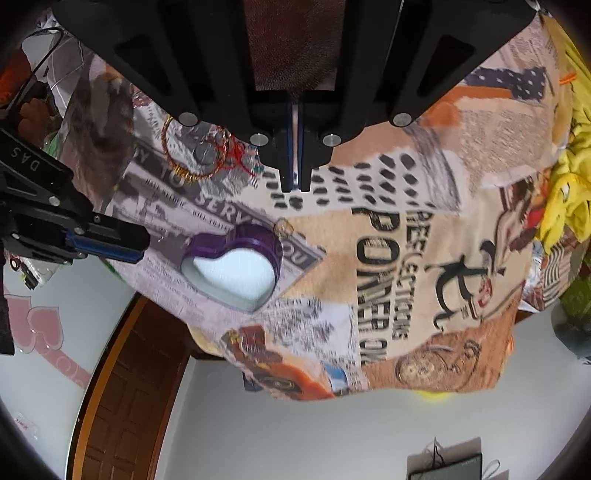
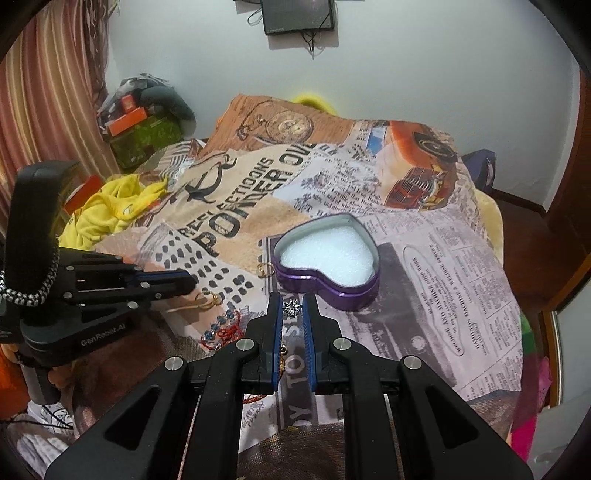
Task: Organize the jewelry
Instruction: 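Carry the gold ring and silver earring in both tools over the heart tin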
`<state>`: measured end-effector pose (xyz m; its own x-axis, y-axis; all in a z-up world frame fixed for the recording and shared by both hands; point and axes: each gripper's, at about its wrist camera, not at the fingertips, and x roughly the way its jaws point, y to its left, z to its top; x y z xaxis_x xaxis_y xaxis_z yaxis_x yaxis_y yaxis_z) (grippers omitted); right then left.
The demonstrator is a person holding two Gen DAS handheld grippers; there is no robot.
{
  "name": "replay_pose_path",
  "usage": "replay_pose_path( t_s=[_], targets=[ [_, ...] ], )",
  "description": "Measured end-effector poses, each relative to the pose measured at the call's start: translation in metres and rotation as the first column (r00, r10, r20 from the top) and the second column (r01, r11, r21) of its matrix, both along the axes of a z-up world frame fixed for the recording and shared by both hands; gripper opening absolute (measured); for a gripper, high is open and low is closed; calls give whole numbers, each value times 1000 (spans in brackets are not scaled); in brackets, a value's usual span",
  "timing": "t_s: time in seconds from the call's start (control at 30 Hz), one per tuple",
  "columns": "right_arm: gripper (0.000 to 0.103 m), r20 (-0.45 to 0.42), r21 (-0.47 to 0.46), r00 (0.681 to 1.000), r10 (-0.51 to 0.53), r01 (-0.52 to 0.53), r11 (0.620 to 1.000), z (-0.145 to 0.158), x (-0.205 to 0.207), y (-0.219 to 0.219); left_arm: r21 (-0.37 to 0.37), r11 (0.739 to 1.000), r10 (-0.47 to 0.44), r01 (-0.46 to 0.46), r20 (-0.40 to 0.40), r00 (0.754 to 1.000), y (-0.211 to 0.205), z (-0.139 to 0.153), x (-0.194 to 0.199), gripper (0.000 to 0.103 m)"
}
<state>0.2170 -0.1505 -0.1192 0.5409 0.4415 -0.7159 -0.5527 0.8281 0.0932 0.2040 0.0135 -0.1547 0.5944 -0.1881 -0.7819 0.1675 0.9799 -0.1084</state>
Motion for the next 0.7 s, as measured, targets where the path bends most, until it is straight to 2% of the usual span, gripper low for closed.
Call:
replay_pose_path(
  t_s=[0.23,0.3,0.37,0.43,0.5,0.53,0.7],
  targets=[
    [10,41,14,999,-17,16,1000,14,3,-4,17,1000,2,-3,73,997,2,27,-2,0],
    [10,52,18,998,-22,21,1000,17,5,-5,21,1000,-2,0,73,997,2,30,-1,1],
    [10,60,22,998,-27,26,999,19,6,-7,34,999,-7,5,54,999,2,26,1,2],
    [10,63,28,998,-31,29,999,21,8,-9,40,999,-17,16,17,1000,0,17,5,8],
    [10,62,33,997,-34,32,999,21,8,-10,39,999,-21,22,-29,999,-2,4,8,23],
    [10,61,35,998,-36,34,999,20,9,-11,36,999,-22,24,-41,999,-4,-1,8,26],
    [10,43,30,998,-34,33,999,12,10,-12,20,999,-32,34,-102,994,-9,-24,12,28]
  ],
)
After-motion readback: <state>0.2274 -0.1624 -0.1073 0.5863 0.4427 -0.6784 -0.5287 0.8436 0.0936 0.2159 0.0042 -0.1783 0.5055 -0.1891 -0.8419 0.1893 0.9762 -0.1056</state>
